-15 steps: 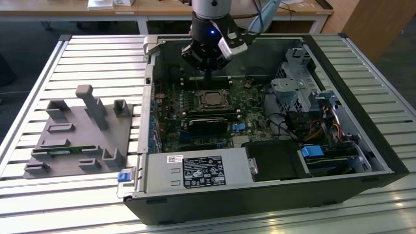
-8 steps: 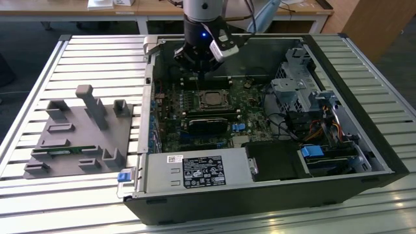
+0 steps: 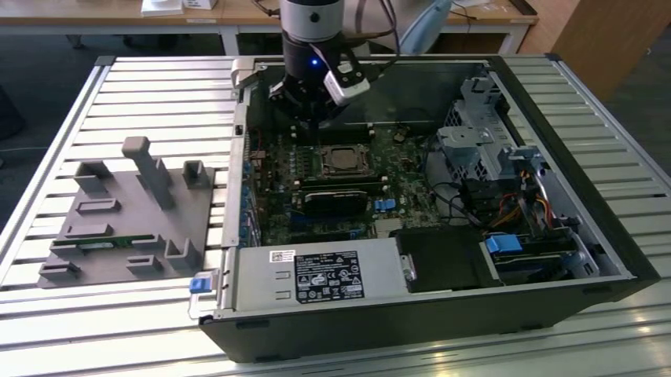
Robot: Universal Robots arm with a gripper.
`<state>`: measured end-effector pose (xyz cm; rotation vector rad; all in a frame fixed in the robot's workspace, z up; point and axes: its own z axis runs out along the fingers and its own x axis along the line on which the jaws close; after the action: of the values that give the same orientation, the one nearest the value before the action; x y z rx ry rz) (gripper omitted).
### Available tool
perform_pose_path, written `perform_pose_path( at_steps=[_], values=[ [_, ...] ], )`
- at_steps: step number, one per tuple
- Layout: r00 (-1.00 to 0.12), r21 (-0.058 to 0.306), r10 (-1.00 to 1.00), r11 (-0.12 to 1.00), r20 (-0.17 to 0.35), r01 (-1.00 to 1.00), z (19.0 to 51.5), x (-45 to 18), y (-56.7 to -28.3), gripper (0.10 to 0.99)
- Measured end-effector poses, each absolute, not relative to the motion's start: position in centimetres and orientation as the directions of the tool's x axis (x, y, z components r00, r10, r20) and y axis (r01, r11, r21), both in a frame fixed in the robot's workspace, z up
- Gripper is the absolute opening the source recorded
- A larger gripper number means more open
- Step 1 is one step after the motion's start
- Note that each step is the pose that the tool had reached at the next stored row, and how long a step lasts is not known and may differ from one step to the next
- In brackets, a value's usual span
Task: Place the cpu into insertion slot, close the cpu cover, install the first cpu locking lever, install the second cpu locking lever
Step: 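Install the first cpu locking lever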
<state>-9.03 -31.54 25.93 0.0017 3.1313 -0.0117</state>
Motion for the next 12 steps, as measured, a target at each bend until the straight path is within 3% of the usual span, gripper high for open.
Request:
perform_pose_path(
  at_steps=[12],
  values=[
    [-1.000,-0.008,-0.019,1.000,-0.011,-0.019,25.3,-10.1,-29.4,0.118]
  ],
)
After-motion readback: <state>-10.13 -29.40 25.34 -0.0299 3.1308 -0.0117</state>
